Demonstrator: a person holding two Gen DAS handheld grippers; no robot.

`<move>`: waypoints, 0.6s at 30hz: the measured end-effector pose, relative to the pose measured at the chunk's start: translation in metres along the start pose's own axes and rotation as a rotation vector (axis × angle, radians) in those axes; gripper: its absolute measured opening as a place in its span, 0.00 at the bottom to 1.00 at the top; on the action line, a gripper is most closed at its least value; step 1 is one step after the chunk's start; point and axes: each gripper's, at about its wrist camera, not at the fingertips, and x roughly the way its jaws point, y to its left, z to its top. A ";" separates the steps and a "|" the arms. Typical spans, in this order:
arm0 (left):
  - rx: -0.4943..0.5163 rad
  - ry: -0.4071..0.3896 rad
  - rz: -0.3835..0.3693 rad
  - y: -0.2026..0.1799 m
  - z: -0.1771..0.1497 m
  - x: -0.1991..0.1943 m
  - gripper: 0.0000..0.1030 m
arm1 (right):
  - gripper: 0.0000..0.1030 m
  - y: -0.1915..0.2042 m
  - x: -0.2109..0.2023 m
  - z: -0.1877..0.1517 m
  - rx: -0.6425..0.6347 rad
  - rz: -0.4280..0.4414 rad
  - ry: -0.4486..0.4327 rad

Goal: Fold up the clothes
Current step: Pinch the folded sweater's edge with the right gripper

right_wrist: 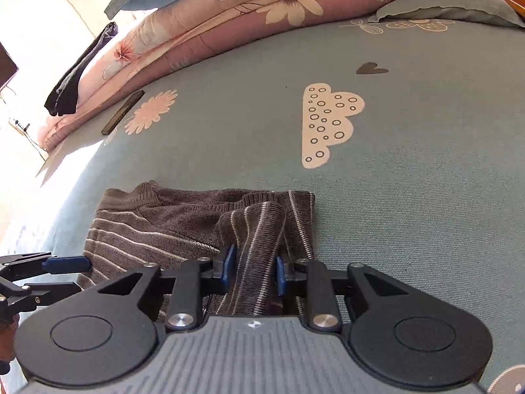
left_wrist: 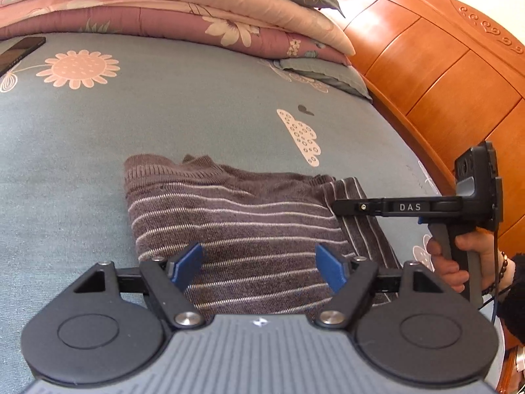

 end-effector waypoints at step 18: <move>-0.408 -0.075 -0.003 0.085 0.014 0.023 0.61 | 0.17 0.026 -0.013 0.007 -0.071 -0.045 -0.060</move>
